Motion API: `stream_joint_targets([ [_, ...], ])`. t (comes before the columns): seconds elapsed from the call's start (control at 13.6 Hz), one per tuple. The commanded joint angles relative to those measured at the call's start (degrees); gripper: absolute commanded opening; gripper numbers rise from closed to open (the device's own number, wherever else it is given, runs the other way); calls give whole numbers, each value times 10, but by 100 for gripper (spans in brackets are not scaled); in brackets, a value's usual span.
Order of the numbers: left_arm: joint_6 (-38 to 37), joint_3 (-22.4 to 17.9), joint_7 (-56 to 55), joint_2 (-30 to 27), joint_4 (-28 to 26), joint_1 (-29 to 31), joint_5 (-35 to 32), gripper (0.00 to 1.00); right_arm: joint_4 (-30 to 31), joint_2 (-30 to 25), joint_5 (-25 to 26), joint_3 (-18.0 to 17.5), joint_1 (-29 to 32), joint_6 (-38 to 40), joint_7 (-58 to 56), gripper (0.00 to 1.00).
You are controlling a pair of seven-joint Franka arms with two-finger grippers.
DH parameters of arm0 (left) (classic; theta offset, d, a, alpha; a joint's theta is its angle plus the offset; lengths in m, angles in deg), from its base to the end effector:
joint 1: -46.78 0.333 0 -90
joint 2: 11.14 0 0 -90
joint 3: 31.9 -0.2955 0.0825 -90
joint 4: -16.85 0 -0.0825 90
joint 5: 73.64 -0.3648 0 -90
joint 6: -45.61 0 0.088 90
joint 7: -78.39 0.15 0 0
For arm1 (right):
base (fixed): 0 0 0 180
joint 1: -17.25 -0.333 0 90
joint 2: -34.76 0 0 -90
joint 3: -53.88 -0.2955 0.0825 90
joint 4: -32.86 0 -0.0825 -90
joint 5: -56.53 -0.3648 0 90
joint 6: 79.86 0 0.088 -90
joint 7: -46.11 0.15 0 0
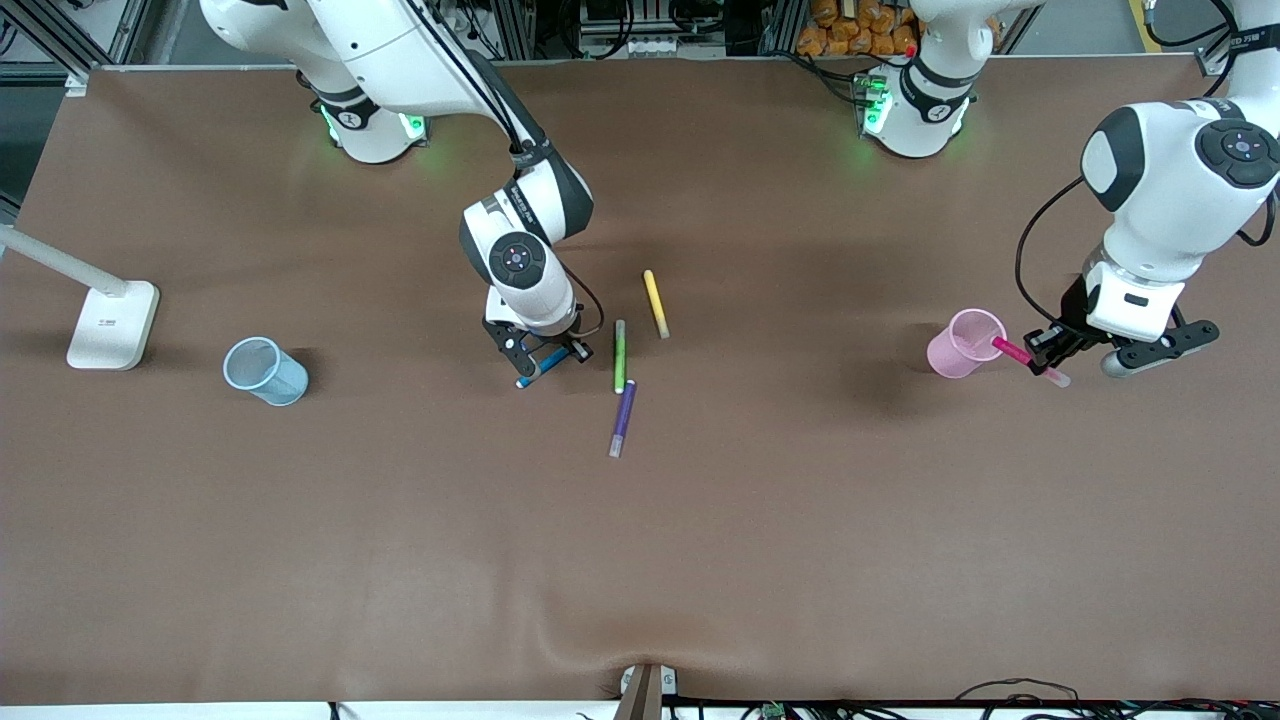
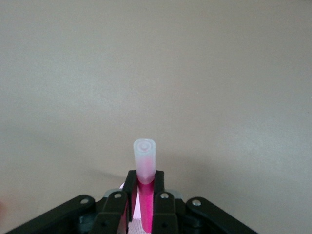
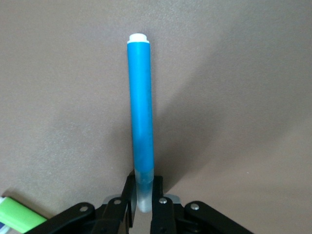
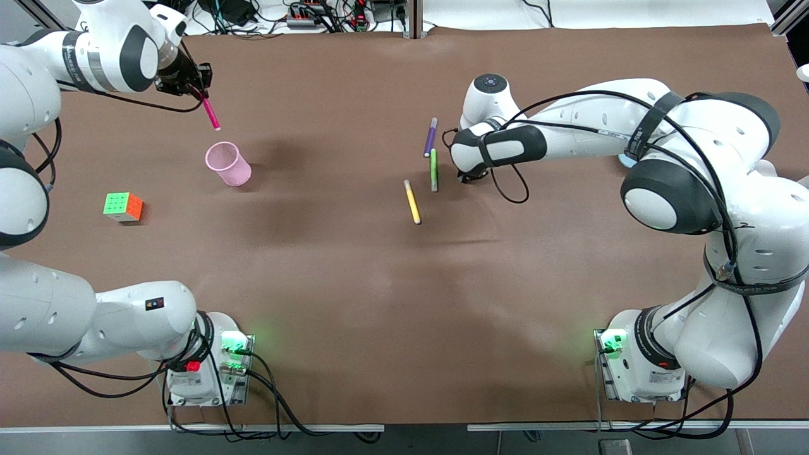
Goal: Place pink and blue markers in matching cups
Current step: 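Lower pink marker into pink cup while the right gripper drops blue into blue cup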
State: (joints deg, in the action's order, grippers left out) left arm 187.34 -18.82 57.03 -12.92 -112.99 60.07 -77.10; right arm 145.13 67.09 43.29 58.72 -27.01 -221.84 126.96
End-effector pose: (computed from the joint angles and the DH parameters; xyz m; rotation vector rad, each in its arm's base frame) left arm 0.5324 0.0034 0.3456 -3.0701 -0.5156 -0.3796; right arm 0.4518 0.3766 0.1364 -2.8176 1.3545 0.1574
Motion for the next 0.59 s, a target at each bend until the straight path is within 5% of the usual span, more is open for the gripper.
stream_joint_targets([
  [0.0, 9, 8, -3, -31, -25, 6, -9, 0, -6, -35, 3, 19, 0, 67, 2, 0],
  [0.51, 10, 9, 1, -41, -33, 6, -9, 0, -155, -75, -16, 45, 105, 429, -128, 0],
])
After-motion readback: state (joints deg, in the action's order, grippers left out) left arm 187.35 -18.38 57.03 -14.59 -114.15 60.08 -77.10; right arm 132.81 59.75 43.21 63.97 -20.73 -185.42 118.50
